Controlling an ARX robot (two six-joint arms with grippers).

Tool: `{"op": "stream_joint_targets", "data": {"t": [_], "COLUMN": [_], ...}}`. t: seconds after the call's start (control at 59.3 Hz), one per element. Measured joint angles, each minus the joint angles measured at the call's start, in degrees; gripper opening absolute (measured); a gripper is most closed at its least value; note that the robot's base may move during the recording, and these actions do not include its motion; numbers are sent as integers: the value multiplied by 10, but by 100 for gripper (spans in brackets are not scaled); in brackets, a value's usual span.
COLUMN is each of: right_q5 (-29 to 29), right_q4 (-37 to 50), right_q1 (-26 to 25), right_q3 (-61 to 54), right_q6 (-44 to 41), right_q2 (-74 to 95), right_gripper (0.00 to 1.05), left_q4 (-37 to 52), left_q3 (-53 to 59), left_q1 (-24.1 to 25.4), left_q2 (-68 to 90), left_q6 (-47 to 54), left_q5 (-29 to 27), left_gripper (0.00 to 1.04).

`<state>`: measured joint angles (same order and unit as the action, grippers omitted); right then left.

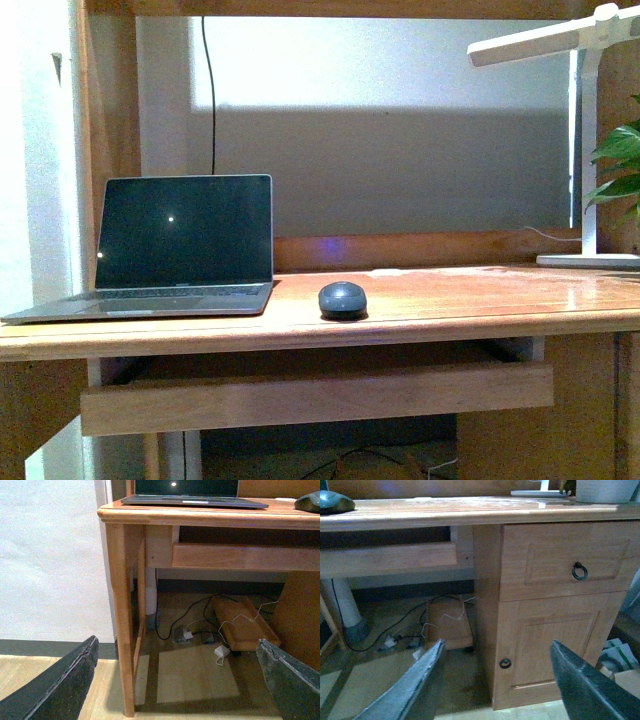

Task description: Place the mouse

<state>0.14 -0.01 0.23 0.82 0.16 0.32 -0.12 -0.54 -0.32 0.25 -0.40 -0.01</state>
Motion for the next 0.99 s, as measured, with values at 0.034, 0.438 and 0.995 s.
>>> {"op": "stream_joint_targets", "data": {"t": [0.034,0.438,0.995], "right_q5": [0,0,0], "right_q4": [0,0,0], "right_q1": [0,0,0], "right_q3": [0,0,0], "right_q6": [0,0,0], "right_q2": [0,0,0], "right_gripper": [77,97,97], "left_q4": [0,0,0], "left_q3": [0,0,0], "left_q1": [0,0,0], "left_q2": [0,0,0], "left_q6": [0,0,0], "left_q5": [0,0,0], "left_gripper": [97,97,97]}}
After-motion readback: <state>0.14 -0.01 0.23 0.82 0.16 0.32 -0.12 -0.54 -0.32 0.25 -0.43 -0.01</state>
